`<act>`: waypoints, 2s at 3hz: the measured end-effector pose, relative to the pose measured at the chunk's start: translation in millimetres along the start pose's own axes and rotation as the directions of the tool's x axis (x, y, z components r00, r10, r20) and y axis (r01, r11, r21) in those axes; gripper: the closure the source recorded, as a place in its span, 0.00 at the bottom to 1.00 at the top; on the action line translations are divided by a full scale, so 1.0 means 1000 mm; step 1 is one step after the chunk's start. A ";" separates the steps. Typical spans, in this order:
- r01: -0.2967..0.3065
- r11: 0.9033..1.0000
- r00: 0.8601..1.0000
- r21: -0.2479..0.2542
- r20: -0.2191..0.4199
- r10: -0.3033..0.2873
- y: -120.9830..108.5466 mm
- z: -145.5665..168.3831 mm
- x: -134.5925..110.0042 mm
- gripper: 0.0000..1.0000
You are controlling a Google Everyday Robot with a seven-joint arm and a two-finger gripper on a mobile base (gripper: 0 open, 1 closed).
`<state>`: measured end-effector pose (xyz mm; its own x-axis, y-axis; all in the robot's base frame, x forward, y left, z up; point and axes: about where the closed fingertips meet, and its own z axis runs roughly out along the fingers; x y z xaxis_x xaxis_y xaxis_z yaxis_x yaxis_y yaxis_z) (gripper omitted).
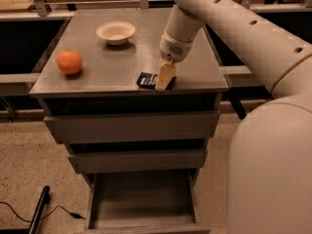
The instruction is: Place rxbar blueberry into bottom drawer
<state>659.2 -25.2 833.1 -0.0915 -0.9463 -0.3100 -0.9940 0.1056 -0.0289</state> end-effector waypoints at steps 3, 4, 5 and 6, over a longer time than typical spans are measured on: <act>0.079 0.979 0.947 0.188 0.292 -0.133 0.136 -0.053 -0.005 1.00; 0.048 0.981 0.945 0.187 0.310 -0.105 0.145 -0.051 0.014 1.00; 0.035 0.986 0.926 0.165 0.365 -0.094 0.162 -0.014 0.002 1.00; 0.010 0.988 0.914 0.156 0.400 -0.073 0.192 0.056 0.019 1.00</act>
Offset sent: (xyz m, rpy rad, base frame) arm -0.1612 -0.0185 0.0708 0.2387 -0.3181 0.0147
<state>470.2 -6.1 768.5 0.0124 -0.7503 -0.6610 -0.9734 0.1423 -0.1798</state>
